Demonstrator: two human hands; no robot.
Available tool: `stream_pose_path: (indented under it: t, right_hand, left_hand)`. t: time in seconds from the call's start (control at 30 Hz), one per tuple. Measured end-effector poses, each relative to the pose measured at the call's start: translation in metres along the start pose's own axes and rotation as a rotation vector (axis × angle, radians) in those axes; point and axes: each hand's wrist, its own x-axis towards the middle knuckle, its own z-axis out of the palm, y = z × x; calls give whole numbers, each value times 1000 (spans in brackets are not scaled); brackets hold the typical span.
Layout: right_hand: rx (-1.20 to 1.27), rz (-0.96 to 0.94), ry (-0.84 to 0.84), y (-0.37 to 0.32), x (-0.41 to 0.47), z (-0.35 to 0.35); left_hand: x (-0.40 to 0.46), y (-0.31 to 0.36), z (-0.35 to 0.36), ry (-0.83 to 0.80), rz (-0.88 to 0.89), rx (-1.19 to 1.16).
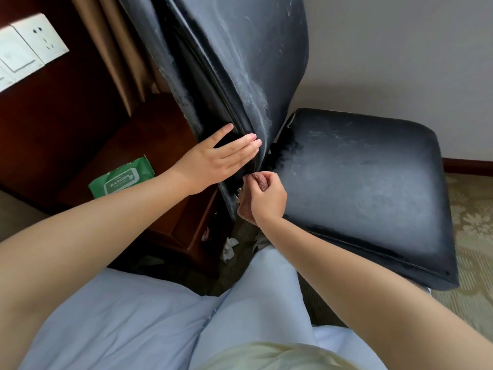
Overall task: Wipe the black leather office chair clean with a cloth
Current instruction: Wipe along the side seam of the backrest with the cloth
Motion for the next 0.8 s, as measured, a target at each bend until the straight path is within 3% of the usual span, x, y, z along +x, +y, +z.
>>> stream_pose_path:
  t: [0.43, 0.67, 0.8]
  right_hand:
    - [-146, 123, -176, 26, 16, 28]
    - [-469, 81, -355, 26, 18, 15]
    - [-402, 149, -266, 34, 13, -1]
  left_hand:
    - [1, 5, 10, 132, -94, -129]
    - [-1, 10, 4, 114, -123, -148]
    - [-6, 16, 0, 98, -136, -158]
